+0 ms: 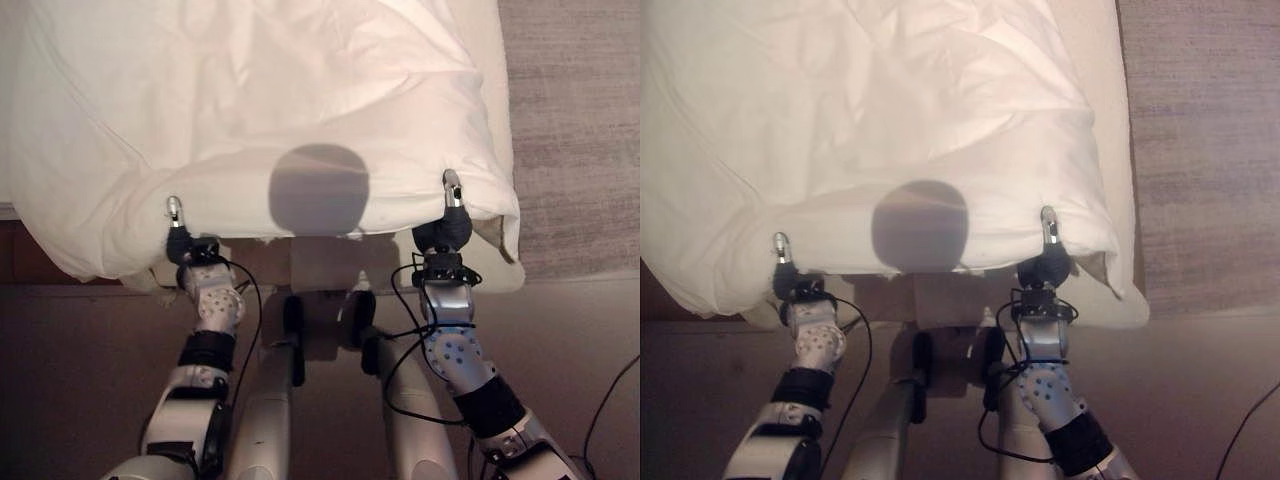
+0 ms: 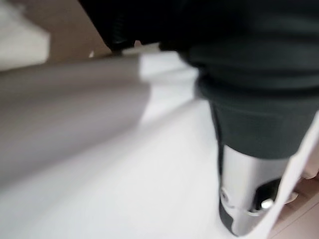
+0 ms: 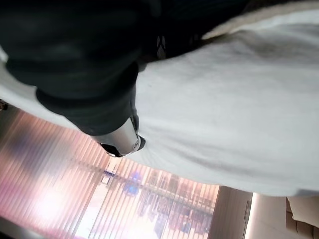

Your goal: Make the bed

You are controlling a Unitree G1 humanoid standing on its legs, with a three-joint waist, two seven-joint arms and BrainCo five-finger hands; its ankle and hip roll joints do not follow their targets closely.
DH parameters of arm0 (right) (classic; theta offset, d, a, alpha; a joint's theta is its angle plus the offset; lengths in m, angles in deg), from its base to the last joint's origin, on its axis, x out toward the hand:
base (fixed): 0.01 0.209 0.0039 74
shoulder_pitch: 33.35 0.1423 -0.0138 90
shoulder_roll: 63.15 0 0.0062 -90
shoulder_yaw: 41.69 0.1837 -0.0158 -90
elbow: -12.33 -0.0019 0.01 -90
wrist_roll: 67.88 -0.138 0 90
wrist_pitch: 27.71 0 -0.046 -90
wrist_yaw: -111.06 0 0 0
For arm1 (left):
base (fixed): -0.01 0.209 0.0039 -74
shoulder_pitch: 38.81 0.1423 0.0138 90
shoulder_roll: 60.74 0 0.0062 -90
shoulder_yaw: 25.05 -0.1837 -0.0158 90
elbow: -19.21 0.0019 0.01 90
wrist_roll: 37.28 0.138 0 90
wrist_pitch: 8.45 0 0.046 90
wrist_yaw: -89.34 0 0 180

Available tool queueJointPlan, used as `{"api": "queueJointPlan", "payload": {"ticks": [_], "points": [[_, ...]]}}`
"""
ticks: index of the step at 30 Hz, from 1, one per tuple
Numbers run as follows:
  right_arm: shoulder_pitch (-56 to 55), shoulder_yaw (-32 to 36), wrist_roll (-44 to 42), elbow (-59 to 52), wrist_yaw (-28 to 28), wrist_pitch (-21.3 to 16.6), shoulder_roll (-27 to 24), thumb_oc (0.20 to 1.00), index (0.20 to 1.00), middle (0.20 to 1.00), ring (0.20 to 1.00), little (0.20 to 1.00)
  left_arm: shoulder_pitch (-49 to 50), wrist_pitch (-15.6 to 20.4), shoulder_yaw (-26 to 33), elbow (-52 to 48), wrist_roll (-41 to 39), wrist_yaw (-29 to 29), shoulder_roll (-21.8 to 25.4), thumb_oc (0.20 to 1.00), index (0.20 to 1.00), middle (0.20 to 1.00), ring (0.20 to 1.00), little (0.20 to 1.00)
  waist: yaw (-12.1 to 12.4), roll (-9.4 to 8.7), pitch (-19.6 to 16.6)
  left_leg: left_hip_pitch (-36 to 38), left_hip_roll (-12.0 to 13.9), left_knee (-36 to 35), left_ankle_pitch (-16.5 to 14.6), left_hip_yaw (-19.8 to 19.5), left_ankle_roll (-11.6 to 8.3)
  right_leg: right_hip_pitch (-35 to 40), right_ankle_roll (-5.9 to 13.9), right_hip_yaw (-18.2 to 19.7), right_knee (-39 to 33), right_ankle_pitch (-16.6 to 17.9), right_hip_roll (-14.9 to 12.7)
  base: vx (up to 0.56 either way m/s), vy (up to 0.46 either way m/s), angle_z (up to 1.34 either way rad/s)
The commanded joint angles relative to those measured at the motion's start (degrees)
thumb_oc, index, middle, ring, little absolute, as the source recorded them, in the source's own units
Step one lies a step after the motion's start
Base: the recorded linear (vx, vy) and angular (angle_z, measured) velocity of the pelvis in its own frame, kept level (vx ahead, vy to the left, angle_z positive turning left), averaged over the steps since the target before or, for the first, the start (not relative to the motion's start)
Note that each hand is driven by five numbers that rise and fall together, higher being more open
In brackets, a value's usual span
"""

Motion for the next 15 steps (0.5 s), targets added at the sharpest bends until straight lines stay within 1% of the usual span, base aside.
{"api": "queueJointPlan", "payload": {"ticks": [1, 2, 3, 4, 6, 7, 10, 12, 13, 14, 15], "points": [[-5.58, 7.94, 3.79, -9.32, 1.23, -6.05, -1.84, 0.2, 0.2, 0.2, 0.2, 0.2, 2.85, 6.01, 9.38, 4.79, 1.93, -3.79, 8.99, 1.0, 1.0, 1.0, 1.0, 1.0, -0.15, 0.23, -7.27, -1.84, -1.72, -0.7, -0.14, 0.15, 0.0, 0.32, 5.02, 2.45, -1.57, 3.11, 0.03, 0.0, 0.0, 0.0], [-6.36, 8.45, 3.85, -9.32, 0.96, -6.18, -2.42, 0.2, 0.2, 0.2, 0.2, 0.2, 2.84, 5.83, 10.85, 6.02, 3.77, -5.35, 11.24, 1.0, 1.0, 1.0, 1.0, 1.0, -0.11, 0.43, -7.42, -1.89, -1.74, -0.6, -0.17, 0.18, -0.03, 0.23, 5.02, 2.58, -1.51, 3.15, 0.03, 0.0, 0.0, 0.0], [-6.35, 8.37, 3.89, -9.38, 0.91, -6.18, -2.36, 0.2, 0.2, 0.2, 0.2, 0.2, 2.72, 5.74, 10.92, 6.07, 4.01, -5.6, 11.37, 1.0, 1.0, 1.0, 1.0, 1.0, -0.16, 0.35, -7.44, -1.95, -1.73, -0.57, -0.19, 0.2, -0.03, 0.17, 5.02, 2.6, -1.5, 3.14, 0.03, 0.0, 0.037, -0.03], [-6.66, 8.85, 4.02, -9.32, 0.91, -6.23, -2.86, 0.2, 0.2, 0.2, 0.2, 0.2, 2.91, 5.09, 11.74, 7.47, 5.43, -6.54, 13.01, 1.0, 1.0, 1.0, 1.0, 1.0, -0.17, 0.4, -7.53, -1.82, -1.73, -0.85, -0.15, 0.23, 0.05, 0.24, 5.11, 2.73, -1.79, 3.26, 0.07, 0.0, 0.015, -0.04], [-6.74, 9.19, 4.1, -9.32, 0.8, -6.34, -2.99, 0.2, 0.2, 0.2, 0.2, 0.2, 2.78, 5.17, 12.27, 8.03, 5.88, -7.15, 13.97, 1.0, 1.0, 1.0, 1.0, 1.0, -0.19, 0.34, -7.44, -1.75, -1.71, -1.09, 0.05, 0.32, -0.05, 0.36, 5.15, 2.69, -2.02, 3.39, 0.07, -0.01, 0.018, -0.06], [-6.77, 9.33, 4.18, -9.18, 0.72, -6.31, -3.02, 0.2, 0.2, 0.2, 0.2, 0.2, 2.4, 4.59, 12.57, 9.36, 6.4, -7.72, 14.94, 1.0, 1.0, 1.0, 1.0, 1.0, -0.24, 0.38, -7.53, -1.99, -1.76, -1.35, 0.62, 0.35, -0.11, 0.25, 5.09, 2.64, -2.53, 3.81, 0.05, -0.01, 0.017, -0.05], [-7.19, 9.59, 4.37, -9.26, 0.44, -6.58, -3.02, 0.2, 0.2, 0.2, 0.2, 0.2, 2.17, 4.96, 12.94, 9.34, 7.47, -8.93, 16.05, 1.0, 1.0, 1.0, 1.0, 1.0, -0.24, 0.41, -7.56, -1.74, -1.73, -1.43, 0.39, 0.32, -0.17, 0.46, 5.21, 2.66, -2.5, 3.58, 0.1, -0.01, 0.006, -0.01], [-7.89, 10.37, 4.06, -9.13, 0.61, -6.88, -3.41, 0.2, 0.2, 0.2, 0.2, 0.2, 3.3, 4.04, 13.83, 9.74, 9.13, -9.45, 17.51, 1.0, 1.0, 1.0, 1.0, 1.0, -0.12, 0.55, -7.5, -1.91, -1.73, -1.17, 0.3, 0.25, -0.08, 0.34, 5.14, 2.65, -2.42, 3.58, 0.01, 0.0, 0.0, 0.0], [-7.86, 10.38, 4.05, -9.14, 0.61, -6.88, -3.41, 0.2, 0.2, 0.2, 0.2, 0.2, 3.27, 4.04, 13.84, 9.72, 9.13, -9.45, 17.51, 1.0, 1.0, 1.0, 1.0, 1.0, -0.15, 0.53, -7.52, -2.13, -1.75, -1.22, 0.65, 0.28, -0.03, 0.15, 5.08, 2.64, -2.53, 3.9, -0.02, 0.0, 0.0, 0.0], [-7.98, 10.96, 4.28, -8.95, 0.58, -6.65, -3.95, 0.2, 0.2, 0.2, 0.2, 0.2, 3.07, 4.1, 14.24, 9.99, 10.12, -10.39, 19.3, 1.0, 1.0, 1.0, 1.0, 1.0, -0.08, 0.77, -7.54, -1.98, -1.74, -1.35, 0.42, 0.27, -0.2, 0.48, 5.2, 2.63, -2.88, 3.7, 0.08, -0.03, 0.013, 0.0], [-7.83, 11.0, 4.44, -8.95, 0.51, -6.68, -3.95, 0.2, 0.2, 0.2, 0.2, 0.2, 2.86, 4.06, 14.02, 9.84, 10.51, -10.47, 19.64, 1.0, 1.0, 1.0, 1.0, 1.0, -0.09, 0.77, -7.46, -2.09, -1.77, -1.57, 0.84, 0.22, -0.16, 0.36, 5.13, 2.64, -3.03, 4.09, 0.1, 0.0, 0.0, 0.0]]}}
